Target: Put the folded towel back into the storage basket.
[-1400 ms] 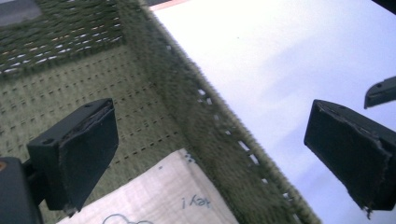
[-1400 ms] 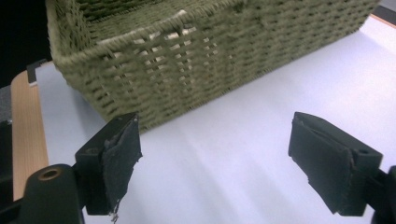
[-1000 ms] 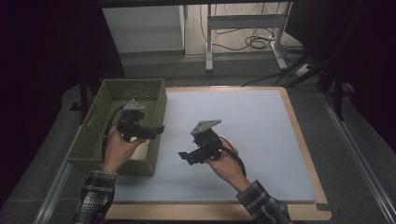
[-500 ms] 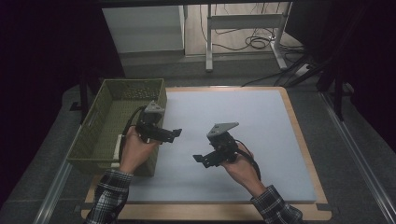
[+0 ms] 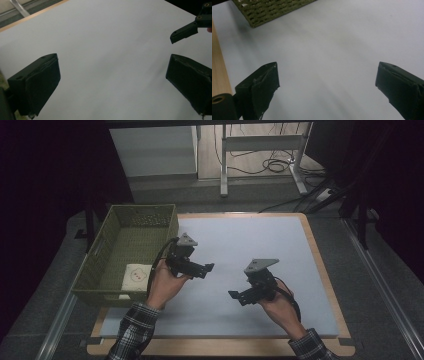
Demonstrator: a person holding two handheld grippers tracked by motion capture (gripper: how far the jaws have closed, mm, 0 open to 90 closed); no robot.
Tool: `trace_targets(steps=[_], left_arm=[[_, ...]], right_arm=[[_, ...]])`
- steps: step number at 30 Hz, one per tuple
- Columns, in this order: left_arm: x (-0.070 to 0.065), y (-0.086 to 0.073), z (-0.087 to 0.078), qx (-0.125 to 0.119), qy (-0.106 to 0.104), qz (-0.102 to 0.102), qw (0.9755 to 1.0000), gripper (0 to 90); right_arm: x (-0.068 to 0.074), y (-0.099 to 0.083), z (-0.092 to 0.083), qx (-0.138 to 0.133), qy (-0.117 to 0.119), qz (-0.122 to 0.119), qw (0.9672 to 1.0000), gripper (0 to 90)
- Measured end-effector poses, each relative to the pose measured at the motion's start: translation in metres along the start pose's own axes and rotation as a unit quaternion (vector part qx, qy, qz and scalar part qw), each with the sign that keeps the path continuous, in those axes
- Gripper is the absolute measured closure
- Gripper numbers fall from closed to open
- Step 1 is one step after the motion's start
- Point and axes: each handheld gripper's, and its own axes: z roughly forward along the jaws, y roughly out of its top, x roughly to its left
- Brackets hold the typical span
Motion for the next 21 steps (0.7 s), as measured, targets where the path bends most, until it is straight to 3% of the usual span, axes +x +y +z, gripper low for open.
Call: trace_targets(steps=[11, 21], left_arm=[[-0.036, -0.015, 0.024, -0.001, -0.022, 0.02, 0.9996, 0.0], [-0.052, -0.052, 0.034, 0.002, -0.034, 0.023, 0.9992, 0.0]], right_arm=[[-0.019, -0.036, -0.032, -0.002, -0.025, 0.022, 0.9995, 5.2], [-0.031, -0.075, -0.054, -0.003, -0.043, 0.053, 0.9977, 5.2]])
